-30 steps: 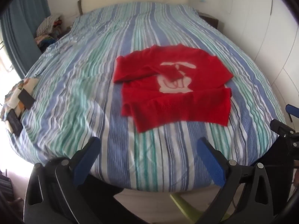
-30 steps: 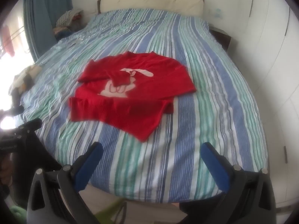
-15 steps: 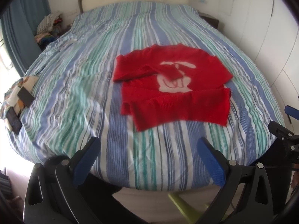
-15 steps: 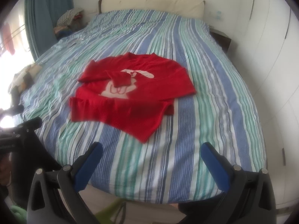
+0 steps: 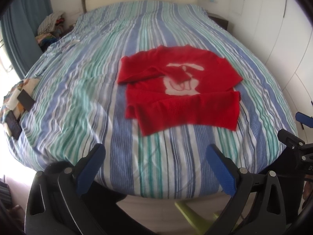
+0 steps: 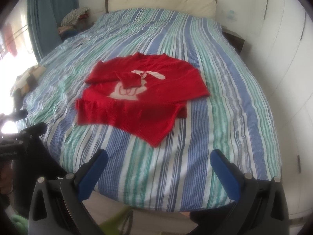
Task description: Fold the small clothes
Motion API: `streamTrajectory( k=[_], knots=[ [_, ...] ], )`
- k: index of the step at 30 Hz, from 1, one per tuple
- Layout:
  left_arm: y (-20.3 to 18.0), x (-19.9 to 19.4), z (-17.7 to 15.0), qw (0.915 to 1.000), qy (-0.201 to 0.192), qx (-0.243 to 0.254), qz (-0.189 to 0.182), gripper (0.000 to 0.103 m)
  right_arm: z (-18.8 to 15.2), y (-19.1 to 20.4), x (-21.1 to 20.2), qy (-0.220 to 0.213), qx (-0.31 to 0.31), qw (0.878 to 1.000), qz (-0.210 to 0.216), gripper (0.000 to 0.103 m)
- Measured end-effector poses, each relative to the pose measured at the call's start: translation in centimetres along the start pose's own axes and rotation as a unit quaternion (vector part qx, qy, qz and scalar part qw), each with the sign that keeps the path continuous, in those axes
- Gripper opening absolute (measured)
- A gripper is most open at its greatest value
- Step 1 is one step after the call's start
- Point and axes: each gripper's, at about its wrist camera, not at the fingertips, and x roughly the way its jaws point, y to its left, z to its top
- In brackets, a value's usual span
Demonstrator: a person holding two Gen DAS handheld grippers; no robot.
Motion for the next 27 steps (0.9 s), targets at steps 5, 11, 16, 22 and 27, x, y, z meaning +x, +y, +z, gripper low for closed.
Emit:
streamTrajectory(
  k=[5,11,16,22,27],
  knots=[
    [-0.06,-0.02,0.01,1.0000,0.000,0.000,0.000,0.103,-0.11,0.00,-0.14,-0.001,0.003,1.000,-0.002,0.103],
    [-0.21,-0.01,-0.08,1.0000,0.005,0.000,0.000,0.103,-0.15,-0.14,-0.07,0.001,0.004,1.000,-0.001,0.103],
    [-0.32,-0.16,-0.10,1.0000,0.007,-0.003,-0.002,0.103,-0.32,-0.04,0.05,0.004,0.004,1.000,0.002,0.103],
    [0.04,0.13,-0.10,0.9999,0.006,-0.009,-0.001,0.103,-0.35,0.04,0.07,0.003,0.003,1.000,0.002,0.103],
    [0.18,0.20,-0.16,0.9999,0.007,-0.010,-0.001,0.103,-0.32,0.04,0.10,0.004,0.003,1.000,0.001,0.103]
  ],
)
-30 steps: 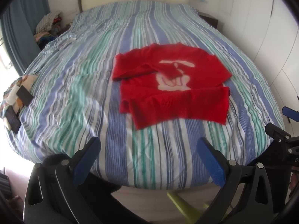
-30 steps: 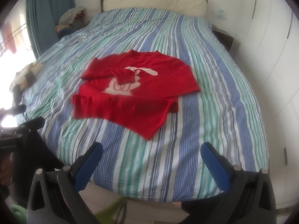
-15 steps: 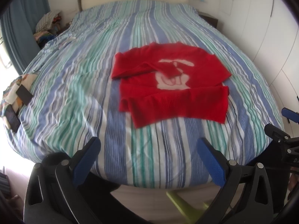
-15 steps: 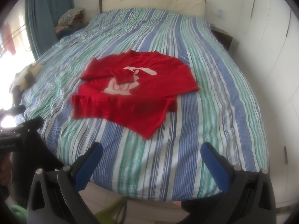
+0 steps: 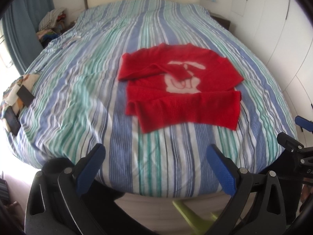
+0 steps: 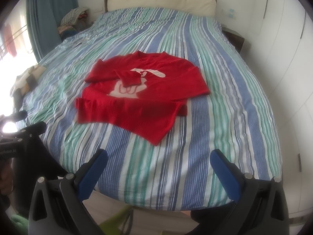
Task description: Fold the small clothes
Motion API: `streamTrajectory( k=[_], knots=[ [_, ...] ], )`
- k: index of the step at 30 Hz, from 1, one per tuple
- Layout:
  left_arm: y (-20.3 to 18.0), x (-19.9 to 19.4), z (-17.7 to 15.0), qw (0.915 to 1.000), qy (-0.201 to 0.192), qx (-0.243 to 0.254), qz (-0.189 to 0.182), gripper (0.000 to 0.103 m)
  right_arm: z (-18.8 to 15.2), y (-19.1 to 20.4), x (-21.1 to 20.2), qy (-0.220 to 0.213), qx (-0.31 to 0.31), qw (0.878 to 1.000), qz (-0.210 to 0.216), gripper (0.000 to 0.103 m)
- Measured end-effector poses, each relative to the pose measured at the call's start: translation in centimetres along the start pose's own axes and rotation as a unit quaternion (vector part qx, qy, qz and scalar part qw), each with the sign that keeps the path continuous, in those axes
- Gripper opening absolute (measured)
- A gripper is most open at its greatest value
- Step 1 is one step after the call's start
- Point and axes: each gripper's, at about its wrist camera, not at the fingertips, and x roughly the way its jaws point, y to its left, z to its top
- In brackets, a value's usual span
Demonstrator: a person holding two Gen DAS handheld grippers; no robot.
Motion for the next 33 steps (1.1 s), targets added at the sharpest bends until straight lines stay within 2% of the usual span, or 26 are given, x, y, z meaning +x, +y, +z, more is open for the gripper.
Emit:
streamTrajectory(
  k=[28,33],
  knots=[
    [0.40,0.01,-0.17,1.0000,0.000,-0.005,0.002,0.103,-0.01,-0.18,0.15,0.001,0.003,1.000,-0.002,0.103],
    [0.60,0.32,-0.30,0.9999,0.002,-0.007,0.013,0.103,-0.03,-0.15,0.17,0.001,0.003,1.000,-0.002,0.103]
  ],
)
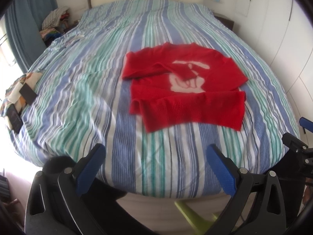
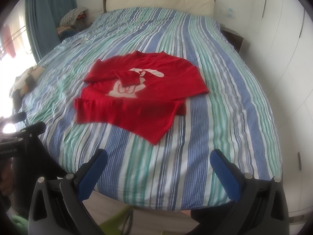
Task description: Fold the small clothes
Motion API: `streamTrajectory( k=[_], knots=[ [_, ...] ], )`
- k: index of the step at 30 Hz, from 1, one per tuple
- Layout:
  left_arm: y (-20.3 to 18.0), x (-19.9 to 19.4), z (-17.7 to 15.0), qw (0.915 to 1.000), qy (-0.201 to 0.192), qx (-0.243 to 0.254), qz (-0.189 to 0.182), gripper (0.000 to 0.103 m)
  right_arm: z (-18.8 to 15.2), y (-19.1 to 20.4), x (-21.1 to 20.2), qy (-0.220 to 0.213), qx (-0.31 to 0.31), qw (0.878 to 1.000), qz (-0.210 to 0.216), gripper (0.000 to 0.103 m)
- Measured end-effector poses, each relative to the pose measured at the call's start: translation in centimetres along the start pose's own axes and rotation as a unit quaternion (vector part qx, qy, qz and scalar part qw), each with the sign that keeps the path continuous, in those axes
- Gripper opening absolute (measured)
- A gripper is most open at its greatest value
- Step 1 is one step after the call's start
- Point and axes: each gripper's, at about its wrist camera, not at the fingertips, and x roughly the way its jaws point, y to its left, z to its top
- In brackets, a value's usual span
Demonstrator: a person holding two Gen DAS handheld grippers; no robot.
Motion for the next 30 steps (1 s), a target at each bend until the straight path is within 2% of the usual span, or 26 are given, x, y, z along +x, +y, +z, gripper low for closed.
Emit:
streamTrajectory(
  k=[13,18,21,22,25,26,27,28,30],
  knots=[
    [1.8,2.2,-0.1,0.9992,0.026,-0.029,-0.002,0.103,-0.1,-0.6,-0.2,-0.008,0.006,1.000,-0.012,0.103],
    [2.9,6.1,0.7,0.9993,0.026,-0.028,0.000,0.102,-0.1,-1.1,0.5,-0.021,0.006,1.000,-0.014,0.103],
    [3.9,10.1,1.3,0.9981,0.042,-0.036,-0.026,0.102,-0.4,-1.8,2.2,-0.038,-0.002,0.999,-0.008,0.103],
    [4.2,11.5,1.5,0.9969,0.048,-0.043,-0.046,0.102,-0.6,-2.1,3.1,-0.046,-0.008,0.999,-0.001,0.103],
    [4.7,14.9,2.0,0.9926,0.064,-0.060,-0.084,0.101,-0.9,-3.0,7.2,-0.029,-0.008,0.999,0.033,0.103],
    [4.7,15.7,2.1,0.9912,0.070,-0.064,-0.092,0.096,-1.0,-3.5,8.6,-0.021,0.003,0.998,0.058,0.103],
    [4.5,16.3,2.2,0.9898,0.075,-0.066,-0.101,0.085,-1.0,-4.0,10.0,-0.016,0.017,0.996,0.084,0.103],
    [4.3,16.9,2.3,0.9879,0.082,-0.068,-0.113,0.077,-0.9,-4.3,11.2,-0.012,0.032,0.993,0.112,0.102],
    [4.0,17.6,2.4,0.9828,0.092,-0.074,-0.142,0.058,-0.5,-4.7,13.7,-0.001,0.059,0.985,0.162,0.095]
  ],
)
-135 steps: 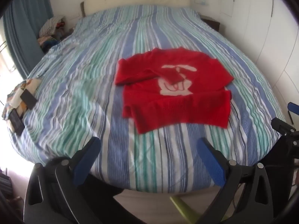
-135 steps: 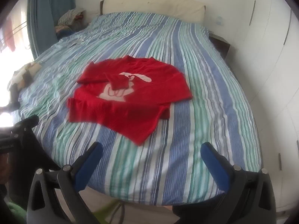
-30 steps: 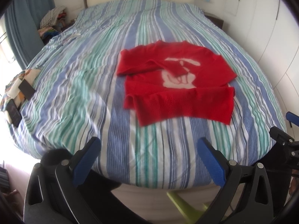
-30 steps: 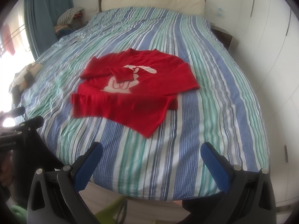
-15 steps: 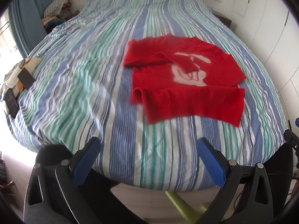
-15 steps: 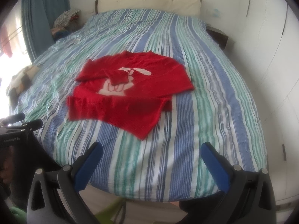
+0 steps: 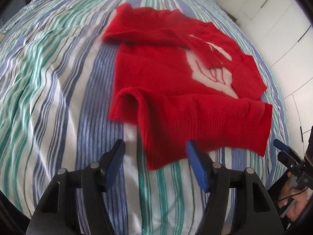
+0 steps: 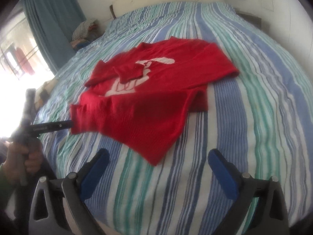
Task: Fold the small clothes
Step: 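Grasp the sweater hem with the left gripper while the right gripper grasps the hem too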
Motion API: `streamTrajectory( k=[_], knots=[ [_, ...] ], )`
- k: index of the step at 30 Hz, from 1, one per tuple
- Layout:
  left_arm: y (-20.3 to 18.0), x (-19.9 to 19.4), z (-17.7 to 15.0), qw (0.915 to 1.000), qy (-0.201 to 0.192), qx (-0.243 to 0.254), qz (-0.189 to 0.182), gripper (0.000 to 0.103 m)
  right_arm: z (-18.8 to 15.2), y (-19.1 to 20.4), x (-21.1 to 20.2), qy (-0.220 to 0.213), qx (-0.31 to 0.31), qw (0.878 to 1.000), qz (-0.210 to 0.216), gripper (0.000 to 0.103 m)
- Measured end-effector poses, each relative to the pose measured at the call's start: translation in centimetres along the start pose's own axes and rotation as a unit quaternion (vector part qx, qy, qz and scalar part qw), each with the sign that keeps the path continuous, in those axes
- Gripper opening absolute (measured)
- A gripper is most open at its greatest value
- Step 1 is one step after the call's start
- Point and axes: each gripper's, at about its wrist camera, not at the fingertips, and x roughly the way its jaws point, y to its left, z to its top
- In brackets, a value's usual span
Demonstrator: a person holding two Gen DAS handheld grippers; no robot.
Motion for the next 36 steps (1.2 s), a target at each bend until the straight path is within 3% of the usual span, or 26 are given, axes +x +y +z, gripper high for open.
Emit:
streamTrajectory(
  k=[1,2,3,4,5,6,8,10,14,16,19,23,26,36],
  knots=[
    [0.1,0.2,0.1,0.9999,0.000,-0.004,-0.010,0.055,0.2,-0.3,1.3,0.012,0.011,0.999,0.027,0.094],
    [0.1,0.4,0.0,0.9998,0.000,-0.007,-0.017,0.037,0.3,-0.6,2.9,0.031,0.023,0.998,0.053,0.088],
    [0.2,0.5,-0.1,0.9996,0.005,-0.014,-0.025,0.001,0.2,-1.0,4.4,0.048,0.041,0.995,0.071,0.071],
    [0.6,0.5,-0.1,0.9990,0.015,-0.026,-0.033,0.005,0.0,-1.7,5.5,0.060,0.066,0.993,0.082,0.056],
    [1.0,0.0,-0.2,0.9982,0.017,-0.038,-0.044,0.003,-0.1,-2.4,6.2,0.066,0.095,0.989,0.092,0.019],
    [1.4,-0.9,-0.5,0.9975,0.016,-0.044,-0.054,0.003,-0.3,-3.1,6.3,0.066,0.123,0.985,0.100,0.005],
    [1.9,-3.1,-1.1,0.9966,0.027,-0.040,-0.066,0.003,-0.6,-3.8,4.8,0.057,0.152,0.979,0.124,0.005],
    [2.0,-5.4,-2.0,0.9965,0.042,-0.021,-0.069,0.003,-0.8,-3.3,1.9,0.055,0.140,0.979,0.136,0.005],
    [2.3,-7.8,-4.7,0.9930,0.091,0.004,-0.075,0.003,-2.1,-2.8,-3.1,0.095,0.137,0.975,0.148,0.005],
    [2.2,-7.4,-5.7,0.9927,0.107,0.018,-0.053,0.003,-3.2,-2.8,-4.2,0.119,0.144,0.972,0.143,0.005],
    [2.2,-5.3,-6.5,0.9920,0.122,0.030,0.006,0.003,-4.9,-2.5,-3.4,0.151,0.143,0.972,0.111,0.005],
    [1.7,-4.0,-6.7,0.9899,0.120,0.040,0.064,0.003,-5.8,-2.4,0.6,0.191,0.105,0.975,0.033,0.005],
    [1.8,-3.4,-7.0,0.9901,0.115,0.031,0.074,0.002,-6.2,-2.0,2.5,0.207,0.063,0.976,-0.023,0.004],
    [2.3,-0.5,-7.8,0.9909,0.113,0.006,0.074,0.003,-7.0,-2.6,4.0,0.193,0.090,0.976,-0.037,0.003]
  ],
)
